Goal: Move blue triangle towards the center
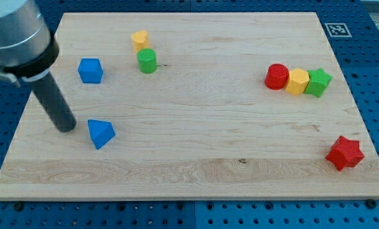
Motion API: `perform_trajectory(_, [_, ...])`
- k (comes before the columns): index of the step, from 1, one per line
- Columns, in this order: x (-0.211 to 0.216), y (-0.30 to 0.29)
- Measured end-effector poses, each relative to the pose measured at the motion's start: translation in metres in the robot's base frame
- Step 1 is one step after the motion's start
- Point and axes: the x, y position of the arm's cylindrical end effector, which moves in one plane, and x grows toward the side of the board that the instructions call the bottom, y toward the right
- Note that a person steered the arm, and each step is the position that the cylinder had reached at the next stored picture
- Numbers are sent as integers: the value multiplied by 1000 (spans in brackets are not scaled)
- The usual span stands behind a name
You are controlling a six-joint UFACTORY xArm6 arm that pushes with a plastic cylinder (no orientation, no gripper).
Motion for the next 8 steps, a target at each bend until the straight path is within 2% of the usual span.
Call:
perform_trajectory(1, [24,-5])
perform_trajectory(2, [24,3])
perform_trajectory(4, [22,64])
perform_trajectory(6, [22,97])
perform_trajectory(7, [22,84])
perform_trajectory(8, [22,42])
